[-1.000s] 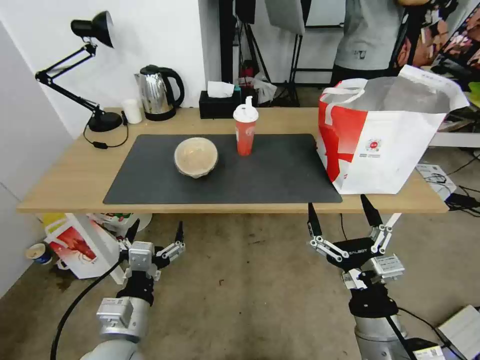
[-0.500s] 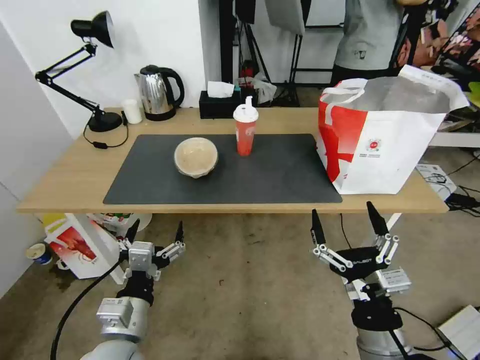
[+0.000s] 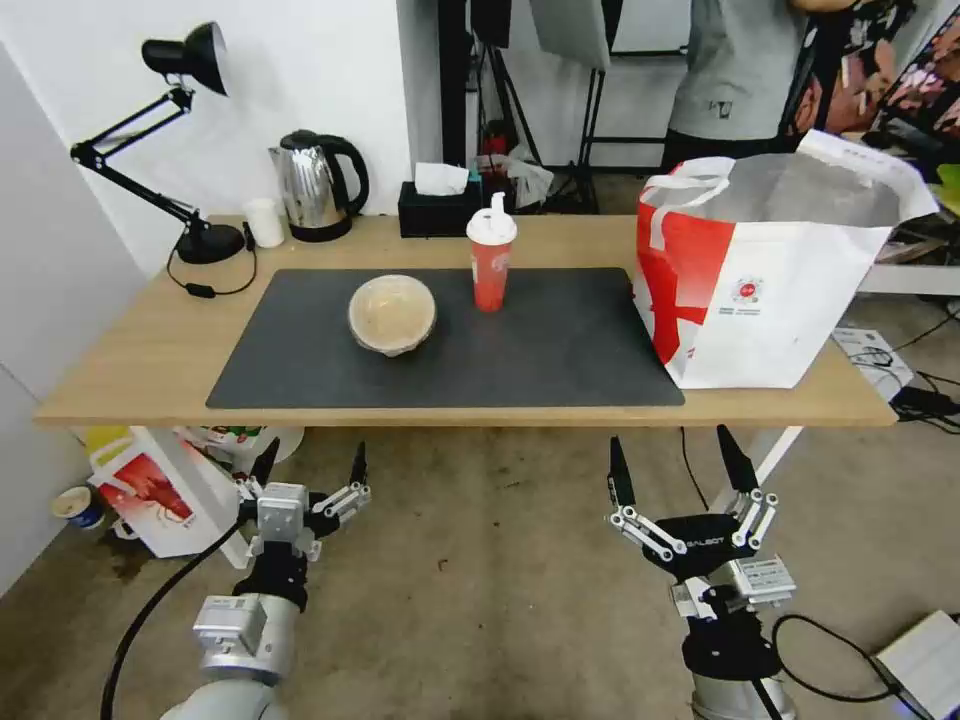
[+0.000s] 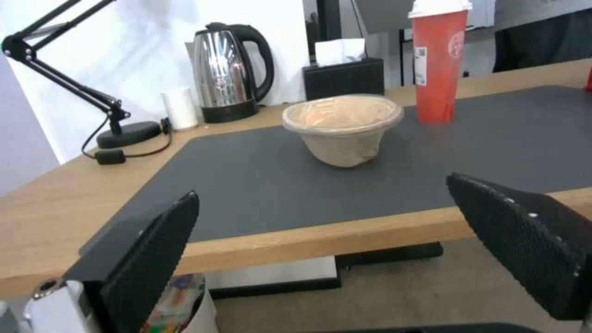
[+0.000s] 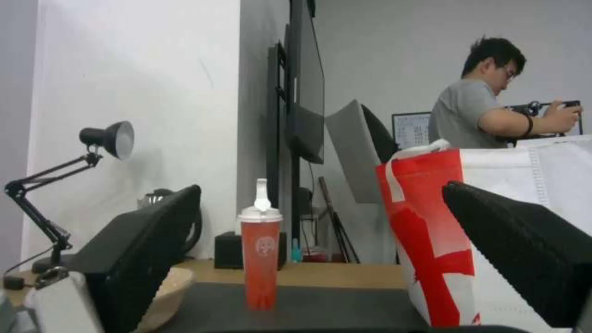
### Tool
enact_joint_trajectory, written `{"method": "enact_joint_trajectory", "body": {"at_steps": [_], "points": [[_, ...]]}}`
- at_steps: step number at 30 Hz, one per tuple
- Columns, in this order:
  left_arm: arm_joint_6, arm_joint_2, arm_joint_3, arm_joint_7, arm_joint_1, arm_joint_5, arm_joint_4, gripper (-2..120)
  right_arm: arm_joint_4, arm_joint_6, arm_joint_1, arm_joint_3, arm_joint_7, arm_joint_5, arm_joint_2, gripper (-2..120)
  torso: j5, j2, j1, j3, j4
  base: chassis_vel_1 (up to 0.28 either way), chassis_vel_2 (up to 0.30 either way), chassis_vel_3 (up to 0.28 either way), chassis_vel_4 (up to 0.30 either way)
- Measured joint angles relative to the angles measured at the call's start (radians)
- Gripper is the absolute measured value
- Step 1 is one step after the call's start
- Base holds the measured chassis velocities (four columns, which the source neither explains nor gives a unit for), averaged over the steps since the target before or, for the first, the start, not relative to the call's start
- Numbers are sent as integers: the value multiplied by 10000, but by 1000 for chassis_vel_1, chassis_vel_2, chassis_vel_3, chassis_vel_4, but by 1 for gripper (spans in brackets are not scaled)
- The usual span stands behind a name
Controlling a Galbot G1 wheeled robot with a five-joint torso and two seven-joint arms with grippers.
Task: Pick up the trash from the table and place it into the takeout bag.
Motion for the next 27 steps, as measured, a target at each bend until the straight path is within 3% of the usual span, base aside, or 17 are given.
{"method": "enact_joint_trajectory", "body": {"at_steps": [27], "points": [[0,0,0,0,0,0,0,100,-263,428,110,-379,272,-63,293,100,0,-1,0,0,0,0,0,0,0]]}}
